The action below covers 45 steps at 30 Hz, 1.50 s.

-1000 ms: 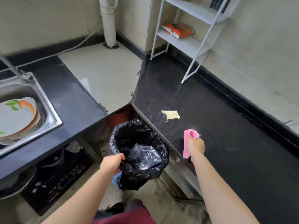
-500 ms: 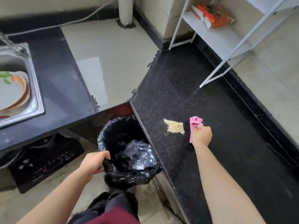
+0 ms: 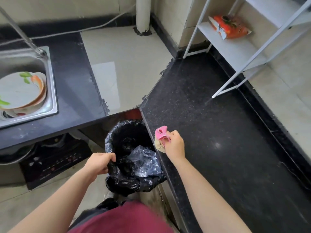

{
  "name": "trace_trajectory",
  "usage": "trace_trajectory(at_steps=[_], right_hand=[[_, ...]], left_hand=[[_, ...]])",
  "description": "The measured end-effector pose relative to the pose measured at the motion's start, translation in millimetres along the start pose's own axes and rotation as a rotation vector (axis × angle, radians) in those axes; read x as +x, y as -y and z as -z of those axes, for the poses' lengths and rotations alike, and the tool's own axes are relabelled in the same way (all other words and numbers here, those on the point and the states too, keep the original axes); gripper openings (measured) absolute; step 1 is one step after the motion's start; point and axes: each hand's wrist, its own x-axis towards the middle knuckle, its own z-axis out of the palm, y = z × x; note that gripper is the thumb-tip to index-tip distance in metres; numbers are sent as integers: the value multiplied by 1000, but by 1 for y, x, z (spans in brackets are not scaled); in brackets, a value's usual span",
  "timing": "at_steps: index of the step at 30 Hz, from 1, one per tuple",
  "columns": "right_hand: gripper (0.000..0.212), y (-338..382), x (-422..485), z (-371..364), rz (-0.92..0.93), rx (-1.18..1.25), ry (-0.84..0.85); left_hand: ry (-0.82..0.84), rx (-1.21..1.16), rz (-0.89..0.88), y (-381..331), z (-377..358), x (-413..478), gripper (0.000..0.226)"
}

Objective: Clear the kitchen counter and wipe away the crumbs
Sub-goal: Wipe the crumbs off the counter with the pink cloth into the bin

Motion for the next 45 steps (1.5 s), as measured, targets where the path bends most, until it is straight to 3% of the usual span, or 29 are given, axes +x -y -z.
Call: trace_trajectory(at_steps=[4, 7, 10, 18, 24, 29, 32, 35, 38, 41, 45], right_hand=[[21, 28, -21, -22, 130, 16, 196], [23, 35, -30, -19, 170, 54, 198], [29, 31, -21, 3, 70, 172, 62], [24, -5, 27, 58, -255, 43, -60], [26, 38, 11, 5, -93, 19, -32], [26, 66, 6, -9, 30, 92, 270], [25, 59, 17, 14, -76, 180, 125], [19, 36, 10, 29, -72, -62, -5], [22, 26, -15, 18, 0, -111, 188], [13, 41, -23, 12, 100, 45, 337], [21, 64, -26, 2, -205, 616, 519]], left_hand=[[-13, 35, -24, -1, 4, -1, 14], [-25, 53, -36, -3, 6, -1, 8], [-27, 51, -54, -5, 7, -4, 11], [-24, 40, -68, -8, 11, -7, 22], [-23, 23, -81, -8, 13, -7, 23], [-46, 14, -80, -5, 18, -7, 29], [-66, -5, -88, -1, 17, -8, 30], [-88, -38, -94, 4, 15, -10, 24], [-97, -88, -80, 12, 13, -14, 22], [-104, -156, -55, 25, 15, -22, 18], [-90, -272, -16, 53, 32, -38, 14]])
